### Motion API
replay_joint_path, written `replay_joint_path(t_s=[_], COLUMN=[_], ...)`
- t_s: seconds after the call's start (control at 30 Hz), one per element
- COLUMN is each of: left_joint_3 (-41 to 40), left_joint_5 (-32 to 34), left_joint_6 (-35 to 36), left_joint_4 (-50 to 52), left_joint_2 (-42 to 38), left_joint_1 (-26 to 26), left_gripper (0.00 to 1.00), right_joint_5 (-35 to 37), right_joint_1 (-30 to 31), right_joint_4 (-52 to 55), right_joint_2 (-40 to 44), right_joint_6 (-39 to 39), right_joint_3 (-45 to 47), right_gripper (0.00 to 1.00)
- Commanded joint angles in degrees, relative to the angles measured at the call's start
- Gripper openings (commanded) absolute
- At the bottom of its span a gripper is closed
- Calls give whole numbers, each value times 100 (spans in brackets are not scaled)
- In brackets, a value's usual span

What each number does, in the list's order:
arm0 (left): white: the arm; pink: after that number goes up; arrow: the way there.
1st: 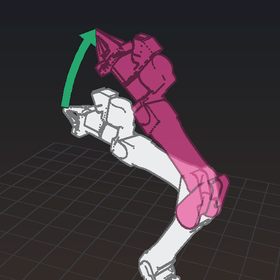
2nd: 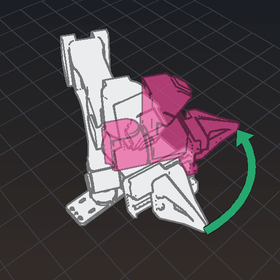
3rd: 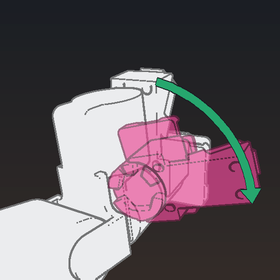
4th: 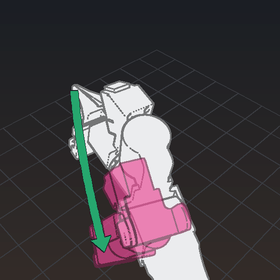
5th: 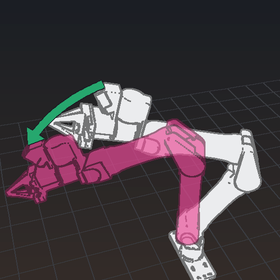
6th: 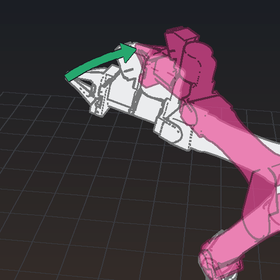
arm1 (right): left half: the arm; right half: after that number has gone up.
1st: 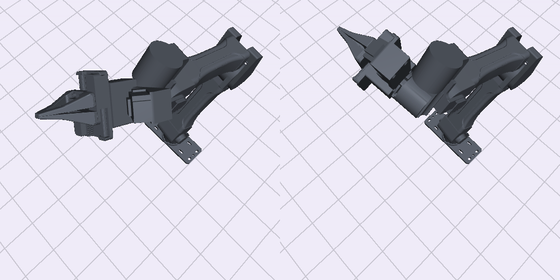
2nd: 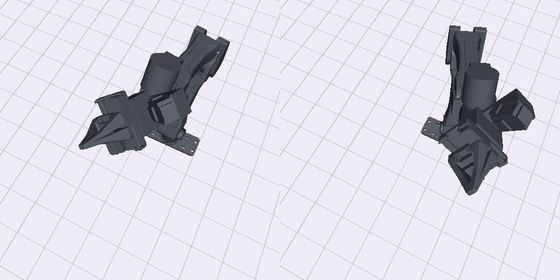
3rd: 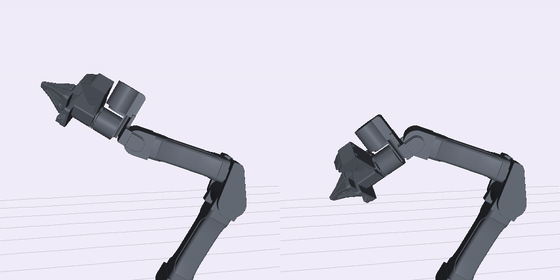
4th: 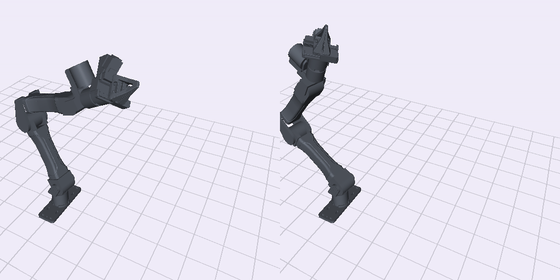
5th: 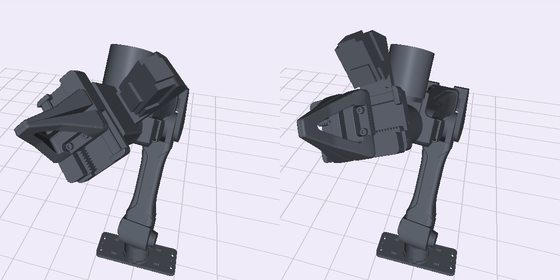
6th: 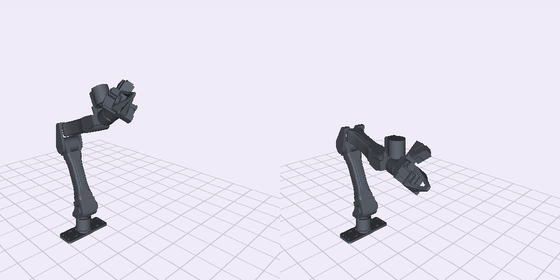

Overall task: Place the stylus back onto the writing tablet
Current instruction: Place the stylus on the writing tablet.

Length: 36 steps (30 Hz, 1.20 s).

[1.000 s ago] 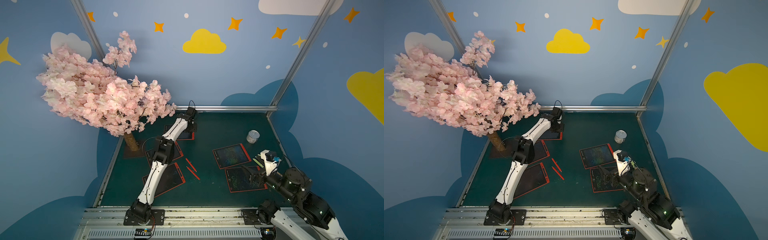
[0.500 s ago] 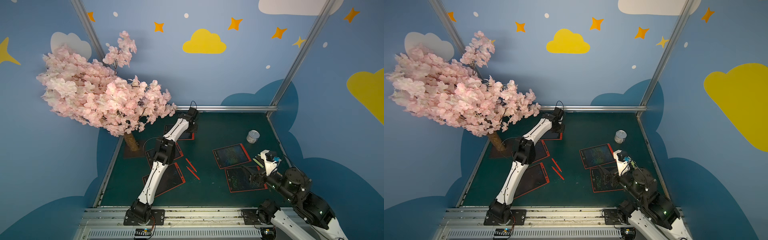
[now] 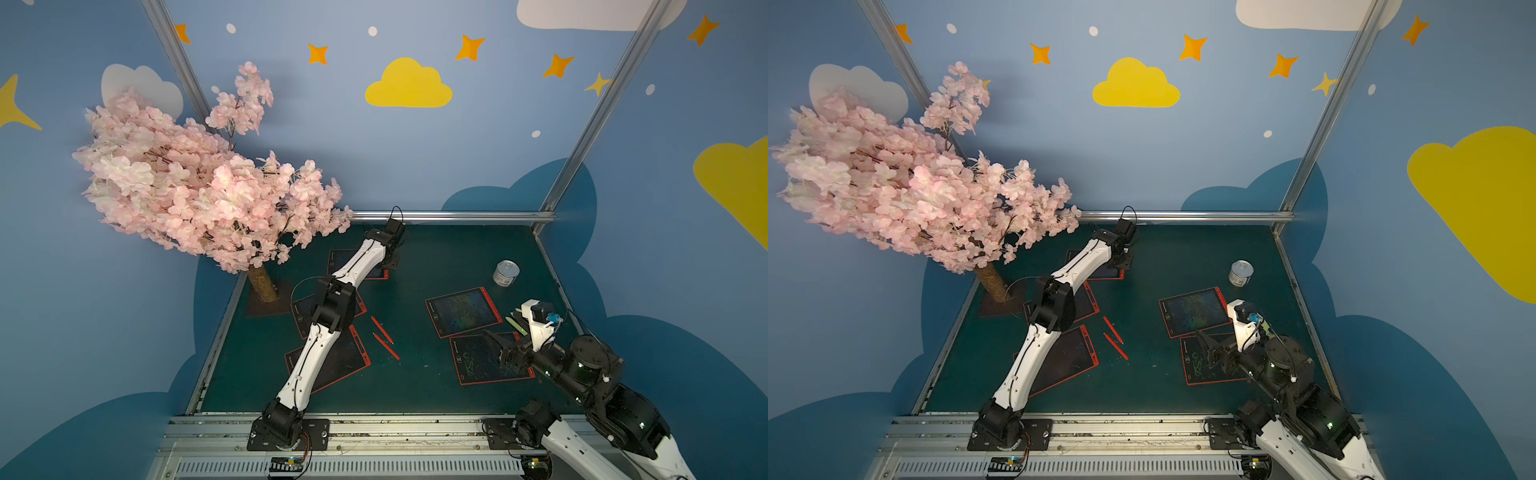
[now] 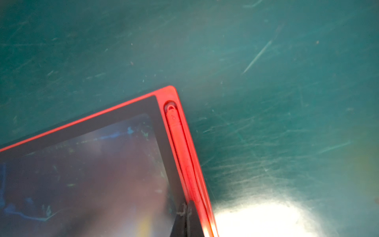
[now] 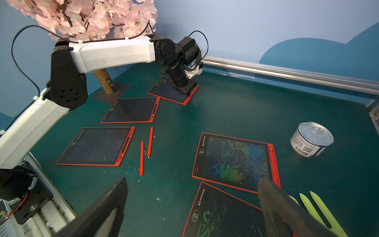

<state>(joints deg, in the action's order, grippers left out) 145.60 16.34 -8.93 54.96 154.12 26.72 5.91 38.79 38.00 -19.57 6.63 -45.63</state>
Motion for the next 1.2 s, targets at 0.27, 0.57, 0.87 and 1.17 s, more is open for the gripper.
replay_joint_path(t_s=[0.27, 0.57, 0.87, 1.17], left_joint_3=[51, -85, -2304, -5186], left_joint_5=[-558, -1038, -1336, -1988], left_joint_6=[-197, -763, -1105, -1251], left_joint_4=[630, 412, -509, -1601], left_joint_2=[344, -412, -2349, -4554], left_joint_1=[115, -69, -79, -2], left_gripper=[4, 4, 4, 6], right_joint_5=[-72, 107, 328, 1465], right_joint_1=[-16, -12, -11, -11], right_joint_4=[-55, -1, 260, 1588], right_joint_2=[-63, -415, -934, -1987], right_joint_6=[83, 787, 1438, 1860], right_joint_3=[27, -166, -553, -1446], right_gripper=[98, 98, 98, 98])
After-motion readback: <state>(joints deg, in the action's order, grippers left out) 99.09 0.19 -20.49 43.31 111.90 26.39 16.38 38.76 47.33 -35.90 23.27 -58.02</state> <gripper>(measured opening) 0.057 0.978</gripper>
